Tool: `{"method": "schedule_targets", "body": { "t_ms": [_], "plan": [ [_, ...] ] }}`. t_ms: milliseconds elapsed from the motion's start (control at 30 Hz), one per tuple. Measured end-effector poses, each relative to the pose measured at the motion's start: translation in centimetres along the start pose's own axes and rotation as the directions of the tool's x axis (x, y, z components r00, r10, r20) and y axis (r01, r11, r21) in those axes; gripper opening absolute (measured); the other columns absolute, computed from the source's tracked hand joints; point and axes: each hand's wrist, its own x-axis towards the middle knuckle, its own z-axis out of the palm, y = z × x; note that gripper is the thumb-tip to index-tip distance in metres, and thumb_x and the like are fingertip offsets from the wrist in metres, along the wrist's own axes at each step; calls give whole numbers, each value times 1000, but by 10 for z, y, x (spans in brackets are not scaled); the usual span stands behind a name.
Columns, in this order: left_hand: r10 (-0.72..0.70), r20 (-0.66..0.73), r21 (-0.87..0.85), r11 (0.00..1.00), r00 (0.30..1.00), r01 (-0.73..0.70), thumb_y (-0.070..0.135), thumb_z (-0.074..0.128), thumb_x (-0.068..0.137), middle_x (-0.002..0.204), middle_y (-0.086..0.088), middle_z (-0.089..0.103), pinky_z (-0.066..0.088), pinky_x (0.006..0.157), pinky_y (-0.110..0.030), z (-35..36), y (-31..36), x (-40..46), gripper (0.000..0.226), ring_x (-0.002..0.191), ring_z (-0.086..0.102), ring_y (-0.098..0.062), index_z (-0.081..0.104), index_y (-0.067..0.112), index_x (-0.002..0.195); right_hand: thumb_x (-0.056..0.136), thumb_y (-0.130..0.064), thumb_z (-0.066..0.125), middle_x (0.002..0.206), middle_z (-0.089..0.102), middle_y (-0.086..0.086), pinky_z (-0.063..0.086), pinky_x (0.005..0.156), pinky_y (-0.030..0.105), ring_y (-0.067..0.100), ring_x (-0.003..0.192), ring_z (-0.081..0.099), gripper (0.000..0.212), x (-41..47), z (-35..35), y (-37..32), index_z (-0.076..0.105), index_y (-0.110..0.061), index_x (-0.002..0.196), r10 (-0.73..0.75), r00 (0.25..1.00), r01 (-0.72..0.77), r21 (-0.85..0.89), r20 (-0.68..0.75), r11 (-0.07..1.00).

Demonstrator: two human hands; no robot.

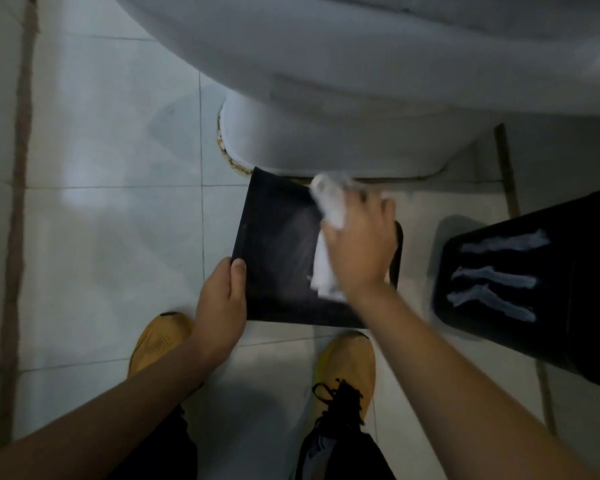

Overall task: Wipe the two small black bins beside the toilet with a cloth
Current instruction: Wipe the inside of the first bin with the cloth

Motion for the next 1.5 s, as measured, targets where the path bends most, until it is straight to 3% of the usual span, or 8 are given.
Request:
{"method": "schedule_targets", "body": {
  "t_ms": [167,500,667,833,933,1100,1233,1500],
  "plan": [
    [9,17,30,1000,1000,-9,24,36,105,73,-11,55,45,61,-29,-3,-12,1,33,67,55,-19,52,7,81,76,-29,69,112,62,7,47,79,33,25,94,53,40,-79,4,-5,67,-15,113,-542,838,526,169,62,833],
    [-11,70,-54,998,997,15,30,32,105,85,-19,58,51,72,-48,-4,0,-9,35,81,59,-31,53,7,88,88,-30,57,95,64,15,50,79,41,35,88,62,31,4,-36,63,62,-4,103,156,986,-166,245,61,955],
    [-7,78,-50,999,997,11,32,32,105,85,-17,58,53,71,-47,-4,0,-7,36,80,58,-26,53,6,91,95,-13,61,85,62,-17,48,75,16,-5,80,63,15,-26,-104,32,59,-28,97,268,942,-335,606,202,721],
    [20,79,-56,998,997,-16,28,33,105,81,-20,57,50,66,-51,-5,-2,-8,35,77,58,-35,52,5,87,72,-25,75,91,76,-11,57,69,27,8,86,73,22,-34,-123,17,75,-32,92,144,837,-546,784,528,297],
    [12,77,-48,999,997,-8,29,33,105,82,-22,58,51,69,-52,-5,-5,-6,36,77,58,-36,53,2,90,80,-27,75,96,74,-1,54,75,31,21,94,70,19,-24,-82,24,69,-23,97,165,730,-650,599,663,468],
    [-11,75,-45,999,997,15,31,32,105,89,-15,61,54,79,-50,-2,-7,-6,35,84,62,-26,56,7,96,94,-23,65,133,53,-6,39,91,22,10,116,51,54,-35,-53,29,40,-26,142,266,910,-393,460,317,796],
    [-19,65,-41,999,998,22,34,32,105,90,-19,60,54,77,-55,-2,-8,-7,37,84,61,-31,55,7,95,79,-81,45,153,24,13,36,108,40,28,135,33,95,-70,-48,0,3,-41,154,101,943,-169,194,318,966],
    [-35,91,-83,996,995,43,40,28,105,93,1,63,50,77,-19,-1,7,12,38,85,61,-4,58,17,102,92,-55,52,121,41,21,50,79,48,37,98,49,58,-79,-5,6,49,-24,141,-285,954,294,-101,94,950]
  ]
}}
